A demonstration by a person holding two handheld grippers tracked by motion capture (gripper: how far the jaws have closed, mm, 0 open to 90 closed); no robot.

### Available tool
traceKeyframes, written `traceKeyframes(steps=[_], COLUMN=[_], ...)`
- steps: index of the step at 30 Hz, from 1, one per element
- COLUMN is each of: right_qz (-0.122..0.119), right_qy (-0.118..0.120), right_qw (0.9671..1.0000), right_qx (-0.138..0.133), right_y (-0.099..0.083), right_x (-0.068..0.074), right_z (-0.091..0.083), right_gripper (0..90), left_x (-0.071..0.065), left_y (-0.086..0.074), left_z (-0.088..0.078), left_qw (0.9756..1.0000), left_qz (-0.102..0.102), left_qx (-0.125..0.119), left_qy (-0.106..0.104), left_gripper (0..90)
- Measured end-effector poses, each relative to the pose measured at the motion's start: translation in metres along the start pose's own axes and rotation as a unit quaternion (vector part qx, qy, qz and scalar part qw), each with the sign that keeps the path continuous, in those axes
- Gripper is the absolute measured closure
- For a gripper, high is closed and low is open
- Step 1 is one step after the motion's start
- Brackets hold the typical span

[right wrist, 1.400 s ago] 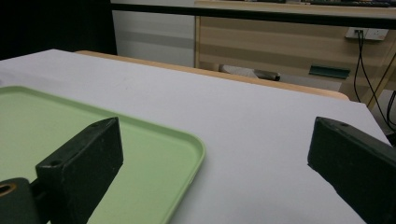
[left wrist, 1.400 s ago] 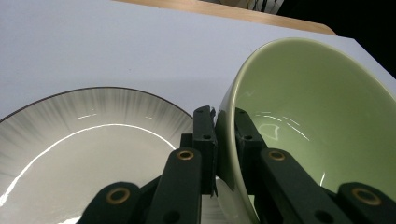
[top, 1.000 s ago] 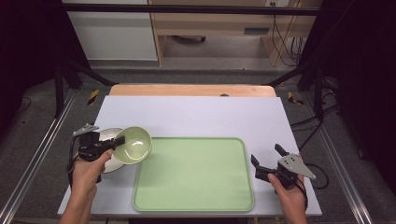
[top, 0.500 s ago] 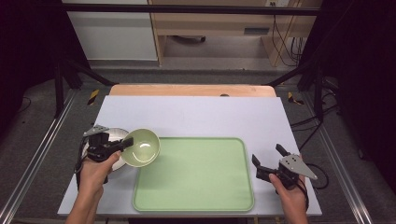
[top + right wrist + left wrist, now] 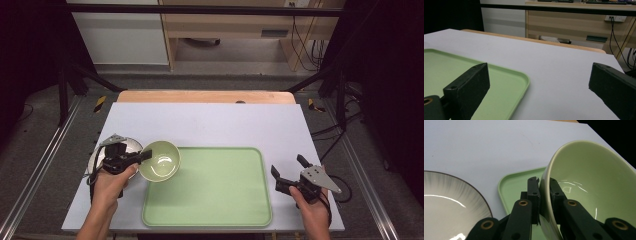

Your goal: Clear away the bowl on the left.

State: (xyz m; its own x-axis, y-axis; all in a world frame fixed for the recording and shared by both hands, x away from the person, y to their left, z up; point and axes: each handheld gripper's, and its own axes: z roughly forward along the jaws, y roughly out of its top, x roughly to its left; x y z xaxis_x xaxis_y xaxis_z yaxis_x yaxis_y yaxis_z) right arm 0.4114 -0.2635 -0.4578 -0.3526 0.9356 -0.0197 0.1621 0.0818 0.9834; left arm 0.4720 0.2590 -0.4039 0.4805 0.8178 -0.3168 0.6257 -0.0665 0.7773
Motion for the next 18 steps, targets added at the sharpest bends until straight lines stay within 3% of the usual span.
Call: traceKeyframes(steps=[3, 10, 18], right_qz=[0.002, 0.000, -0.001], right_qy=[0.000, 0.000, 0.001], right_qw=[1.0000, 1.0000, 1.0000], right_qx=[-0.002, -0.001, -0.001], right_y=[0.000, 0.000, 0.000], right_x=[0.000, 0.001, 0.001], right_z=[0.000, 0.000, 0.000], right_gripper=[3.6, 3.6, 3.6], left_x=[-0.008, -0.018, -0.031], left_y=[0.004, 0.009, 0.008], left_z=[0.005, 0.017, 0.030], left_qw=[0.9999, 0.9998, 0.9992], left_qz=[0.014, 0.012, 0.023], left_qx=[0.004, 0.006, 0.018], left_qy=[0.003, -0.016, -0.028], left_gripper=[82.4, 82.4, 82.4])
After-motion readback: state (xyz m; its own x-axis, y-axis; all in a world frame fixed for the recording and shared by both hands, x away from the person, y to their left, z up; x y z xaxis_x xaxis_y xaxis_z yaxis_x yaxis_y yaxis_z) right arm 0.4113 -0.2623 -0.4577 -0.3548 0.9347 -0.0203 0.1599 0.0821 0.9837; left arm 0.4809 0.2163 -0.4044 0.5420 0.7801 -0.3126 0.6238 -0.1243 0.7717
